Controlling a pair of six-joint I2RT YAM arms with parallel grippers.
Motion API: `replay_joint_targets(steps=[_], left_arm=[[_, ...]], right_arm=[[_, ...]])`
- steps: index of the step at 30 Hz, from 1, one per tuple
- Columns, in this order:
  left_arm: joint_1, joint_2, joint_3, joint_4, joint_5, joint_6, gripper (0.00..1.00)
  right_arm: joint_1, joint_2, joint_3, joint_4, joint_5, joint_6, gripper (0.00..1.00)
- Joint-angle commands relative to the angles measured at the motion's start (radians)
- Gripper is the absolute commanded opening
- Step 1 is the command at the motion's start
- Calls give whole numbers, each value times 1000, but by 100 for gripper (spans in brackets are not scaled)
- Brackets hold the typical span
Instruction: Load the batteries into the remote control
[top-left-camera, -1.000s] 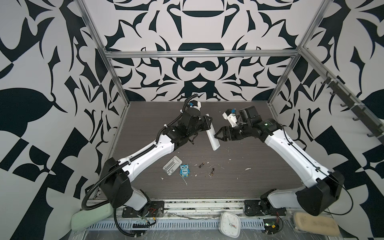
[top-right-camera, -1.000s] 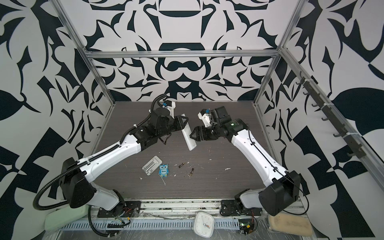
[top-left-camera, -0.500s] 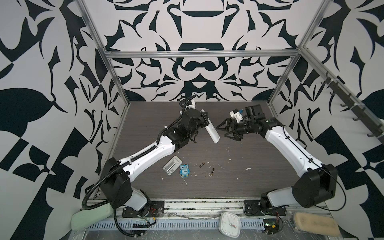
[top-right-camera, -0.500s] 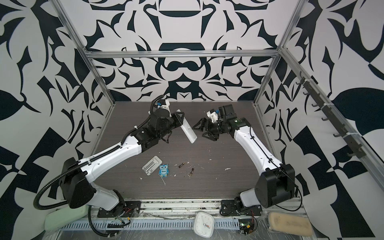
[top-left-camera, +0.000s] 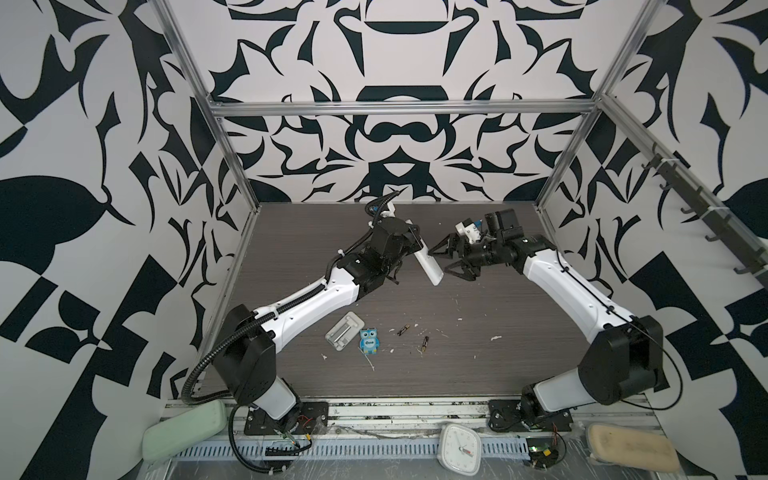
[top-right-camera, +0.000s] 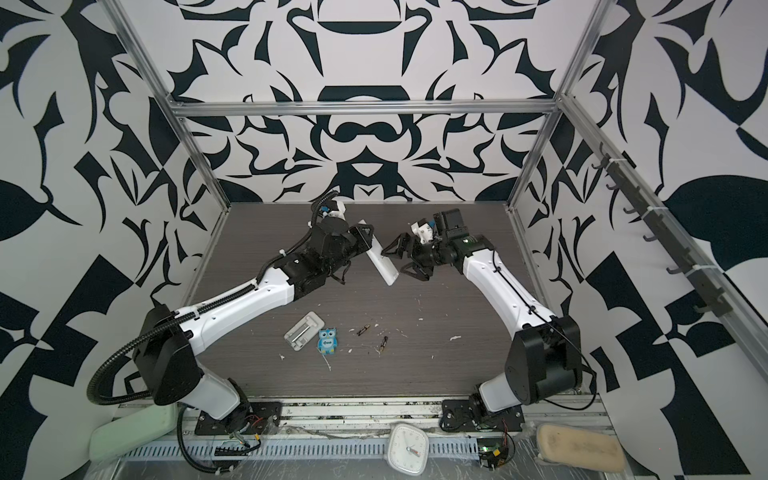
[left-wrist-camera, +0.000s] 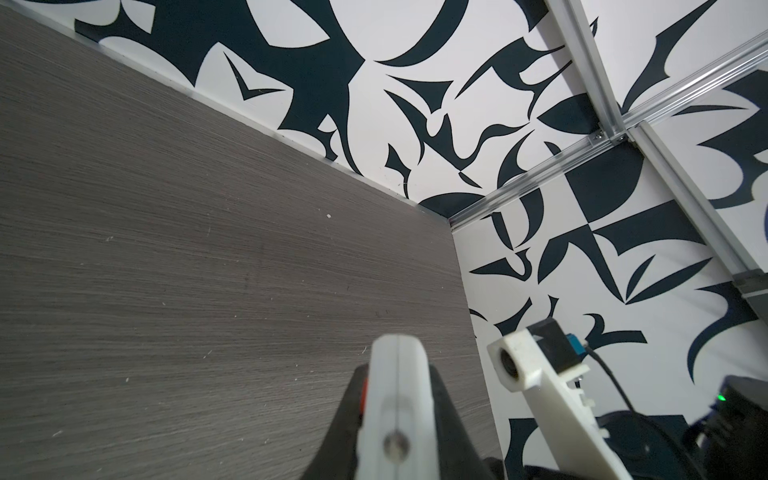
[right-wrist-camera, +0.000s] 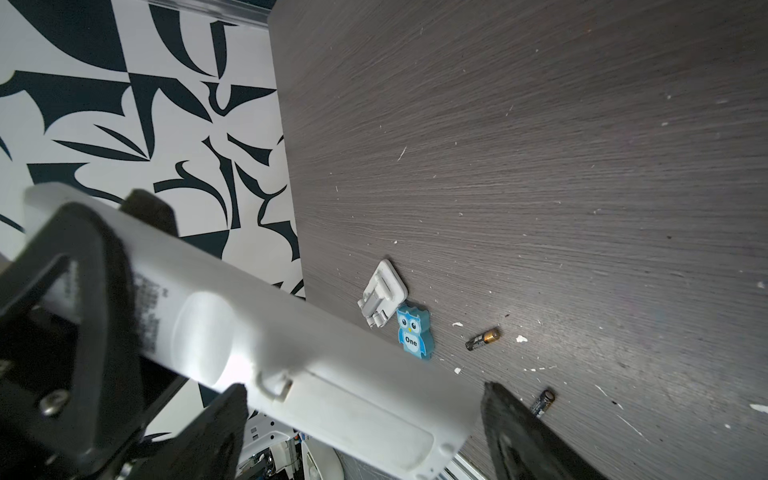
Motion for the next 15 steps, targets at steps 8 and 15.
replay_joint_targets(steps=[8, 15], left_arm=[[-4, 10, 40, 46, 7, -15, 0], [-4, 27, 66, 27, 12, 5, 0]], right_arm=[[19, 34, 20, -48, 75, -72, 91], [36, 57, 55, -147, 175, -158, 91]])
